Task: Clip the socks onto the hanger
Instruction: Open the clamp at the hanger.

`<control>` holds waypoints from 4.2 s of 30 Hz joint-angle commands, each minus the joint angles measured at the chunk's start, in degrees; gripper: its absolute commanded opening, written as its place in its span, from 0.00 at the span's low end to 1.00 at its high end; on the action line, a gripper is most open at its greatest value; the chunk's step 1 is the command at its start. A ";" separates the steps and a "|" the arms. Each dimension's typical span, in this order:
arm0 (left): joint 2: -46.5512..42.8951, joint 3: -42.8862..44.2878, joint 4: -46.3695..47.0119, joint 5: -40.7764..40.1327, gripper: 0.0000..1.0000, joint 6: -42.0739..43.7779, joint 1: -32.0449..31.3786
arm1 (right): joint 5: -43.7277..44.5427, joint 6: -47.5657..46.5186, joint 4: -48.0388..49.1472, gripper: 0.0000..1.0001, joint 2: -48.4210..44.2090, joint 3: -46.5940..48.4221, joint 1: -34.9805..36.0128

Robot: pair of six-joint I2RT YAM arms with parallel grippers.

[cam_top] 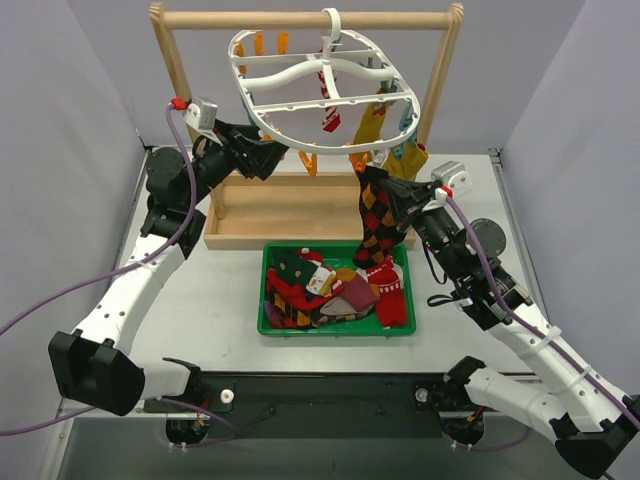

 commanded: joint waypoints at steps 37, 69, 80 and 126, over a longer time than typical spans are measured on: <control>-1.16 3.99 2.57 3.36 0.46 1.49 0.14 | 1.04 0.85 0.07 0.00 -2.45 -0.19 -0.87; -1.42 3.98 -1.30 3.37 0.23 -0.27 -8.47 | -20.22 9.10 -8.63 0.75 6.59 18.26 2.99; -1.51 4.95 -1.38 2.84 0.23 -1.06 -11.64 | -27.36 12.54 0.07 0.72 19.17 19.15 5.46; -6.16 0.12 -1.47 -0.15 0.93 -5.54 -11.38 | -9.69 10.87 12.73 0.01 23.13 14.58 2.91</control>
